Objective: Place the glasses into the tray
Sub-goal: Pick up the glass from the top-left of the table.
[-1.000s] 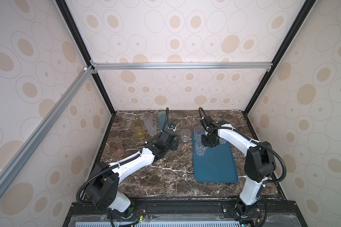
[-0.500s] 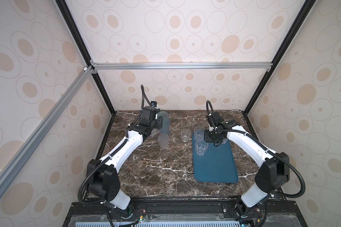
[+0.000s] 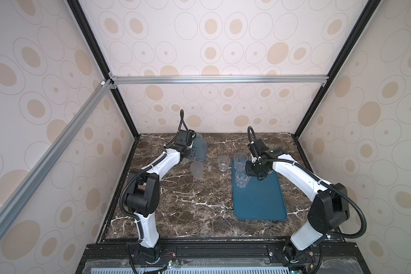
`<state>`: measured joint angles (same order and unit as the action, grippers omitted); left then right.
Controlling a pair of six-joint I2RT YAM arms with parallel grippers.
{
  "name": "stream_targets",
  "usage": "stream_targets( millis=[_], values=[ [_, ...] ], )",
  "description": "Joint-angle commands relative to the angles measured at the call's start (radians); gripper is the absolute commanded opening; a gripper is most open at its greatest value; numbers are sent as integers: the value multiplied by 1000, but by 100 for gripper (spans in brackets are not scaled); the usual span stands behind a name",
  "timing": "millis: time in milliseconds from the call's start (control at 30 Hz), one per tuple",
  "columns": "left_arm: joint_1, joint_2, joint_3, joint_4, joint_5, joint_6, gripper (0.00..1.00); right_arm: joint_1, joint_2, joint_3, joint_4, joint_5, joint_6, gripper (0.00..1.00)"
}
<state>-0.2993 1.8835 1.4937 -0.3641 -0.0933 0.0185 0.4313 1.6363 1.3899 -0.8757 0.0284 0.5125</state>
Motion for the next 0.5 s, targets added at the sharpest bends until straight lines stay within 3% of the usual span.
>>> stream_targets(
  millis=[0,467],
  values=[
    [21,21,60,-38,-6,82,51,4,-24,-8,3,-10,13,35],
    [44,104,106,-46,48,139,47,4,-30,-20,9,-16,13,35]
  ],
)
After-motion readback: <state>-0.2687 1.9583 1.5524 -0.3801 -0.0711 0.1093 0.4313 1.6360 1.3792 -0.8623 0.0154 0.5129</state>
